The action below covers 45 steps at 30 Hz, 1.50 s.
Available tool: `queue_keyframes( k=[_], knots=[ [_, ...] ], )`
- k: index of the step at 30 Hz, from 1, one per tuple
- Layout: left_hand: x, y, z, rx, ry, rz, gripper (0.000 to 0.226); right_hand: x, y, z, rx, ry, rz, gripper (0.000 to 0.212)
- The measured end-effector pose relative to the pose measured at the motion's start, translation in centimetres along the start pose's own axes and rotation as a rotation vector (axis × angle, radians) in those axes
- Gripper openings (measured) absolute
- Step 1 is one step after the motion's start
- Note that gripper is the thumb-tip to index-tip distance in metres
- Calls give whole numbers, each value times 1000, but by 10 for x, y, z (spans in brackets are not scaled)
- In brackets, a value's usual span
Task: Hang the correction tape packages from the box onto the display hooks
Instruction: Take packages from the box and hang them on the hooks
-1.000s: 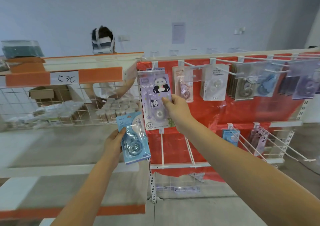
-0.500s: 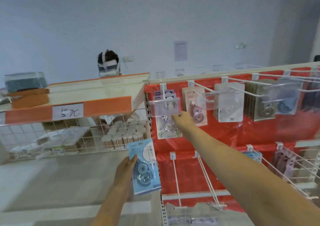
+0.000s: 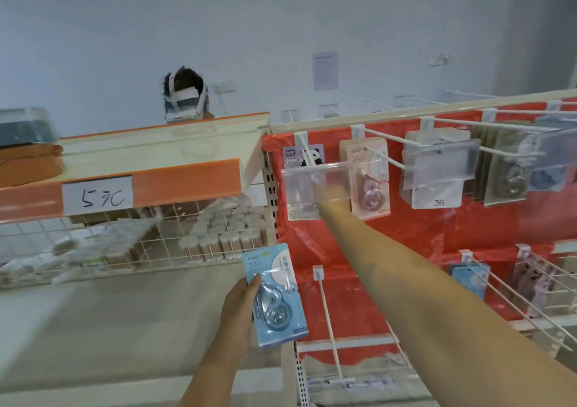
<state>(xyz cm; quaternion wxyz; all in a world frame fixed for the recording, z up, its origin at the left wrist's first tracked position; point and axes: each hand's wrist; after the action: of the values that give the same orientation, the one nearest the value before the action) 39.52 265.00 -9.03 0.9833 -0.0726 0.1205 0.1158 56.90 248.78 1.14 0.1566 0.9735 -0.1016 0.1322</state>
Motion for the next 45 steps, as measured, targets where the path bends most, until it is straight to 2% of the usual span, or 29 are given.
queue_keyframes(
  k=[4,10,13,17,23,29,33,39,42,45],
  knots=[
    [5,-15,-5,30,51,-7,29,-45,18,15,-172,87,-88,42],
    [-8,-66,-9,44,41,-73,20,-81,93,73,-574,141,-380,30],
    [-21,-103,-13,75,50,-62,16,-90,150,90,-705,169,-440,26],
    [-44,-156,-17,141,24,-115,19,-94,235,101,-823,195,-357,26],
    [-103,-251,-19,185,-19,-176,10,-114,351,106,-917,193,-286,26],
    [-158,-326,-49,243,-43,-247,8,-155,435,131,-919,150,-268,27],
    [-177,-353,-99,269,52,-254,9,-188,465,161,-874,108,-321,28],
    [-185,-365,-176,314,223,-250,6,-220,473,229,-858,50,-434,24],
    [-177,-373,-196,327,315,-267,6,-226,470,257,-870,12,-472,27],
    [-156,-384,-210,380,354,-278,17,-223,467,280,-886,-15,-495,26]
  ],
)
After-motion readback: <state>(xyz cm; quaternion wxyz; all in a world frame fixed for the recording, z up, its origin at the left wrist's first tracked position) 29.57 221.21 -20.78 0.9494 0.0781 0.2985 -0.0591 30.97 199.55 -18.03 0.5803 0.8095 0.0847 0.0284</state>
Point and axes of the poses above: each hand's wrist, its own x-axis towards the middle knuckle, its own y-axis out of the back of the hand, z = x × y, and after that the axes turned 14 degrees about y, right-handed
